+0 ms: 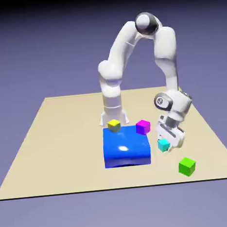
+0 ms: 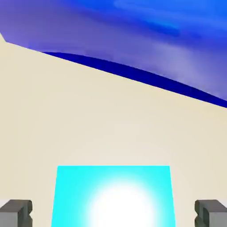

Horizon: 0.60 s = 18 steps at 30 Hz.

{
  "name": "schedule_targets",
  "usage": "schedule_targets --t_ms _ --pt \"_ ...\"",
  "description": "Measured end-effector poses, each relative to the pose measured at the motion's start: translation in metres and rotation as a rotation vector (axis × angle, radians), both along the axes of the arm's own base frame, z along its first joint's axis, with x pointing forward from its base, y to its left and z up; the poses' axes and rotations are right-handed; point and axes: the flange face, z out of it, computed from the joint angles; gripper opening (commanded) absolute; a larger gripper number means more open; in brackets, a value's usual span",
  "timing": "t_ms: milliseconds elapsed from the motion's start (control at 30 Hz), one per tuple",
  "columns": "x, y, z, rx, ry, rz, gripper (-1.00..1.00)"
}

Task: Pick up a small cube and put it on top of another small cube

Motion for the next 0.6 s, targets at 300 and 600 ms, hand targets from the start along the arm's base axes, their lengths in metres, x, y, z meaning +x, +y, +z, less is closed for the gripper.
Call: schedule_targets --t_ms 300,600 --pt "-0.007 0.017 0.056 0.001 0.003 -0.001 -1.0" --pt "0.047 0.033 0.075 0.048 0.032 0.317 -1.0"
